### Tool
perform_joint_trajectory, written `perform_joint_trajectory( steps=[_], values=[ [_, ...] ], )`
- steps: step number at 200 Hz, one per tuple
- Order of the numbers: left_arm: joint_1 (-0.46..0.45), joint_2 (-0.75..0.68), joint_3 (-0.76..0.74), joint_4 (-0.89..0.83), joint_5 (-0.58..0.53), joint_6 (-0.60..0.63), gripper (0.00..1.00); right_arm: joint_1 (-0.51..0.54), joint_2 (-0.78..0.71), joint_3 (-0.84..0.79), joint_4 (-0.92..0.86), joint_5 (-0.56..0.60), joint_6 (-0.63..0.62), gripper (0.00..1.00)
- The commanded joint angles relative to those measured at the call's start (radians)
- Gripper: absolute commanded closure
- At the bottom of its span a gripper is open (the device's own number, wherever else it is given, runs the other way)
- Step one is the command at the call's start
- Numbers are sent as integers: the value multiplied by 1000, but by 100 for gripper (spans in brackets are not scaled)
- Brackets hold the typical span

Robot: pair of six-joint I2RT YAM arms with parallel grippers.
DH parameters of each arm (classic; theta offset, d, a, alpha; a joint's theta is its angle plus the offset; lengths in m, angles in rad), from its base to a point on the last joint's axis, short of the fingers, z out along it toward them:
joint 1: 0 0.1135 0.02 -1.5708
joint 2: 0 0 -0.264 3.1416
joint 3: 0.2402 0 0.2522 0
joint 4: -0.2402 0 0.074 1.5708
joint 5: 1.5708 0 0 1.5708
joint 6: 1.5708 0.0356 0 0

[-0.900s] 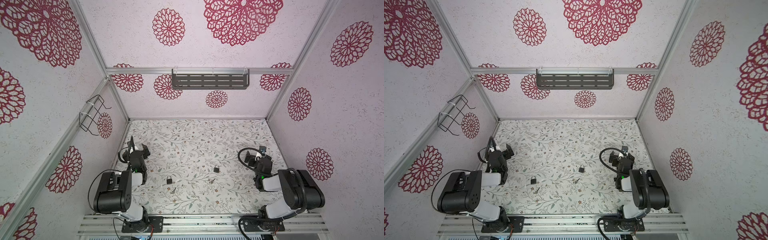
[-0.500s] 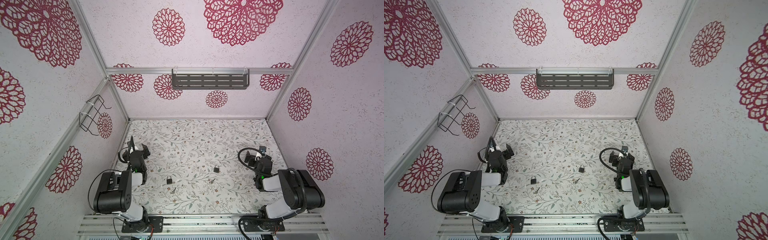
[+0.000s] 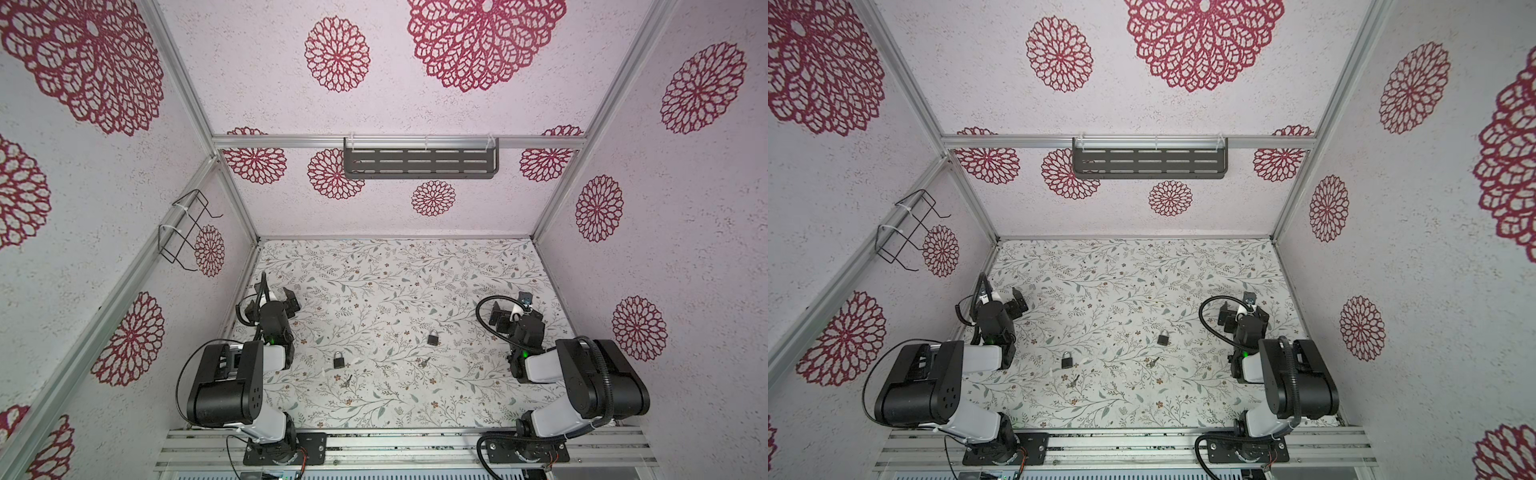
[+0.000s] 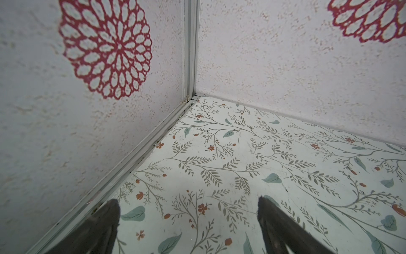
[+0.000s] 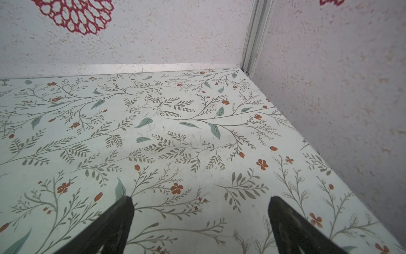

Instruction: Unlock with the key

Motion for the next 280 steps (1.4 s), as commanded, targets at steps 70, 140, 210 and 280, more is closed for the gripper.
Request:
perform_joint_trajectory(
  steps=[70,140,210,280],
  values=[
    [-7,7,-6,31,-13,10,0,4,-16,5,51,-13,-9,1],
    [-22,-178,-13,-111,-30,18,0,4,-128,-41,47,66,22,1],
    [-8,-530,4,-460,11,-249,0,-4,-395,37,-313,83,110,1],
    [68,-579,48,-624,186,-584,0,-12,-572,112,-648,75,428,1]
  ],
)
